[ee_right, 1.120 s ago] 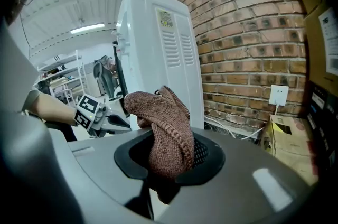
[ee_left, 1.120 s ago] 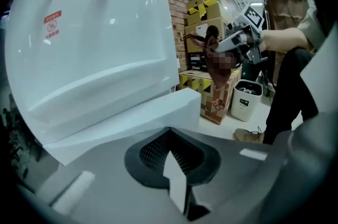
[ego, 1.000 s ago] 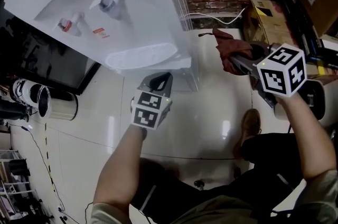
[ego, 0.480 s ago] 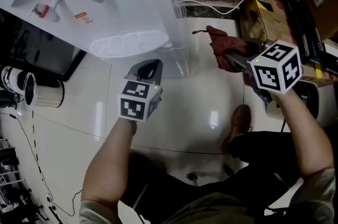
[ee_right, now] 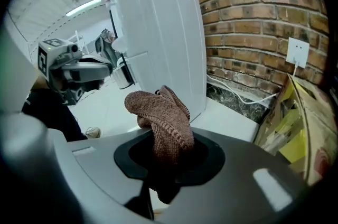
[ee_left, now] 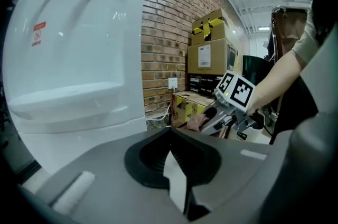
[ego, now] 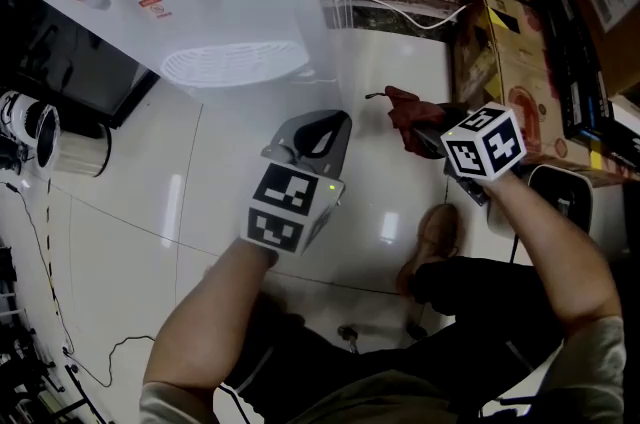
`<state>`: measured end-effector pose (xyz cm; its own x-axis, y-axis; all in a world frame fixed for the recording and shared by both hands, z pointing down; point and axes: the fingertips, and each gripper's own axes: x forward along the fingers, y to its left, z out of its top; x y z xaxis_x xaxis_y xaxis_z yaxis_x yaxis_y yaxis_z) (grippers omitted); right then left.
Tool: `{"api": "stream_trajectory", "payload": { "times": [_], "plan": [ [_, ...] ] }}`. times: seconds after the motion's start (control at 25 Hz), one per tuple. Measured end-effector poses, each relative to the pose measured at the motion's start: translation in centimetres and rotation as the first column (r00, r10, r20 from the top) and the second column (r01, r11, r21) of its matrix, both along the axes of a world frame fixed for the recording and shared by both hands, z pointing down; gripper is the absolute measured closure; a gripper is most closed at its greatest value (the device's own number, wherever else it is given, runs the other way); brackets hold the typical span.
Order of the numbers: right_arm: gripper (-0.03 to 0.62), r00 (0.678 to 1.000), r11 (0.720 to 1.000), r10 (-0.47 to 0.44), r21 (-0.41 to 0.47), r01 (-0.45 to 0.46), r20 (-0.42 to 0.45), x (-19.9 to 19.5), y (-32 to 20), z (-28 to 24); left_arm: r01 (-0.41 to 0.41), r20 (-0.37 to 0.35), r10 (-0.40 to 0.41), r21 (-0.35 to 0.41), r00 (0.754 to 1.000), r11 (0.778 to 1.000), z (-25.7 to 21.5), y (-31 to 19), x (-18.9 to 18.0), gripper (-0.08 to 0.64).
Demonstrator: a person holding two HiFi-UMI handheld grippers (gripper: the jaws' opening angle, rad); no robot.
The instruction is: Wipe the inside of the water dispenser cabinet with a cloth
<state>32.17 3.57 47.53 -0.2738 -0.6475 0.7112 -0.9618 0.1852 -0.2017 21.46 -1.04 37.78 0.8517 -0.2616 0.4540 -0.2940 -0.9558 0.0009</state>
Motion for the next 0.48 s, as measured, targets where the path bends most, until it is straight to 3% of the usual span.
{"api": "stream_trajectory", "payload": {
  "times": [0.2, 0.48],
  "plan": [
    [0.491, 0.997, 0.992, 0.081, -0.095, -0.079, 0.016, 2.1, -2.4, 7.5, 0.055, 0.010, -0.055, -0.018, 0.998, 0.998, 0.8, -1.1, -1.0, 0.560],
    [0.491, 0.999, 0.953, 0.040, -0.298, -0.046, -0.028, 1.8, -2.8, 18.0, 0.116, 0.025, -0.114, -0.071, 0.993, 0.991, 1.5, -2.4, -2.7, 0.560]
  ]
}}
